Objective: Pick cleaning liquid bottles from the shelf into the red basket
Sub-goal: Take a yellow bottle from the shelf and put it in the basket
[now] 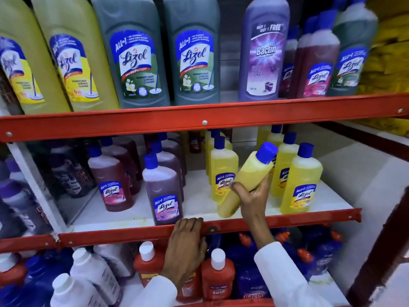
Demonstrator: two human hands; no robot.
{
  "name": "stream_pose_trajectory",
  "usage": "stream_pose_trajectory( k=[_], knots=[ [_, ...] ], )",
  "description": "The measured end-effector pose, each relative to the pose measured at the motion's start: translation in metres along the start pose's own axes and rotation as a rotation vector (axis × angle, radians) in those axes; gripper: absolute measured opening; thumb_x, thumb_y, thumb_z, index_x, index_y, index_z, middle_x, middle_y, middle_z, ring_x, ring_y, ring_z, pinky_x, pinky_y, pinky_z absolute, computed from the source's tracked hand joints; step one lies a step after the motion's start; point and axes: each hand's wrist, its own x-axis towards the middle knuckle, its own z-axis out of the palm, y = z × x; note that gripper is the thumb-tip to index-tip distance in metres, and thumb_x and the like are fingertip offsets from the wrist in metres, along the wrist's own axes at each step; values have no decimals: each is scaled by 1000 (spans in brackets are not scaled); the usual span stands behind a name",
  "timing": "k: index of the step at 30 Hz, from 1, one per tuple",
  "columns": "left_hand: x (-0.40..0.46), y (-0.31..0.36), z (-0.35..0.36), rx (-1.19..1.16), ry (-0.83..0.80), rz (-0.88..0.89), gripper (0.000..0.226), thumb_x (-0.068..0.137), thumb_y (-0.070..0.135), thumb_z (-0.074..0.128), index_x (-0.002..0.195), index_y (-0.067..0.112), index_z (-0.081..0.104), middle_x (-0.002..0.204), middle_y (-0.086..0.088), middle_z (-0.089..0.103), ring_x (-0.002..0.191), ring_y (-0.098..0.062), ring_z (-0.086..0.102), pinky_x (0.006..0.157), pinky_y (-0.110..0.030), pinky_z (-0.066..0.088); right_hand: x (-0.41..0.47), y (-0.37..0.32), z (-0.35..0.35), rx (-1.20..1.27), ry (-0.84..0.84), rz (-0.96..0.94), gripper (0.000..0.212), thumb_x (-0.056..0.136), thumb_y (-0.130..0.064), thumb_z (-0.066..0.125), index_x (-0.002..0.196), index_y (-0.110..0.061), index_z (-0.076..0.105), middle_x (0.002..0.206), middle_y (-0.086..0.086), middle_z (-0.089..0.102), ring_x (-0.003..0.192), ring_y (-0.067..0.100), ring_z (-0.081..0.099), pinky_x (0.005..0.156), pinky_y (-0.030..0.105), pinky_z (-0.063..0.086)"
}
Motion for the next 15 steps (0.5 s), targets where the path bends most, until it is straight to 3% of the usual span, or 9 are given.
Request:
stream_pose_trajectory(
  k=[2,4,7,8,9,10,11,12,15],
  knots=[
    [0,1,2,-2,10,0,49,77,28,61,125,17,55,114,-2,66,107,-25,57,108,-38,42,3,-20,-10,340,-207,43,65,54,-16,67,118,-16,62,92,5,70,79,21,68,71,34,56],
    [1,0,4,-6,10,-2,48,75,27,62,121,18,57,110,-1,66,105,-26,57,105,-38,41,4,-34,-15,662,-413,154,72,50,-12,60,121,-3,57,97,13,66,82,32,65,80,42,53],
    [2,-1,7,-9,-6,12,45,75,27,63,118,17,59,109,-2,67,104,-28,57,101,-41,44,3,-40,-21,898,-361,346,91,33,-20,72,117,-1,44,106,19,52,89,44,52,93,50,38],
    [2,-2,8,3,-17,21,47,76,29,63,121,17,58,112,-2,66,106,-27,56,102,-41,43,0,-38,-23,1024,-345,477,87,38,-25,72,117,-4,41,115,16,47,94,50,47,99,44,31],
    [2,-2,8,12,-25,32,49,78,31,62,125,18,56,115,-1,65,109,-26,55,104,-40,41,-10,-38,-25,1098,-373,475,72,57,-34,68,118,-6,40,126,15,45,102,57,44,102,33,28],
    [2,-3,9,11,-32,43,52,78,33,61,128,19,54,117,1,64,111,-25,54,105,-39,40,-20,-38,-33,1044,-403,518,56,81,-45,51,121,-7,41,135,22,45,110,63,43,102,21,30],
    [2,-3,9,7,-40,48,54,79,35,60,130,21,51,120,2,63,113,-23,53,106,-37,39,-20,-41,-40,1049,-394,560,57,92,-47,31,125,-3,43,132,32,48,113,65,43,99,17,33],
    [2,-3,8,7,-49,50,55,79,36,59,131,22,50,121,4,61,114,-22,52,106,-36,38,-22,-51,-39,935,-356,521,59,86,-42,39,126,1,44,124,36,50,108,63,44,98,23,35],
    [2,-2,7,2,-44,45,52,79,35,59,129,22,52,117,4,62,110,-23,53,104,-38,40,-25,-86,-20,718,-522,360,71,43,-21,65,109,1,53,95,21,55,87,37,52,81,44,41]
  ],
)
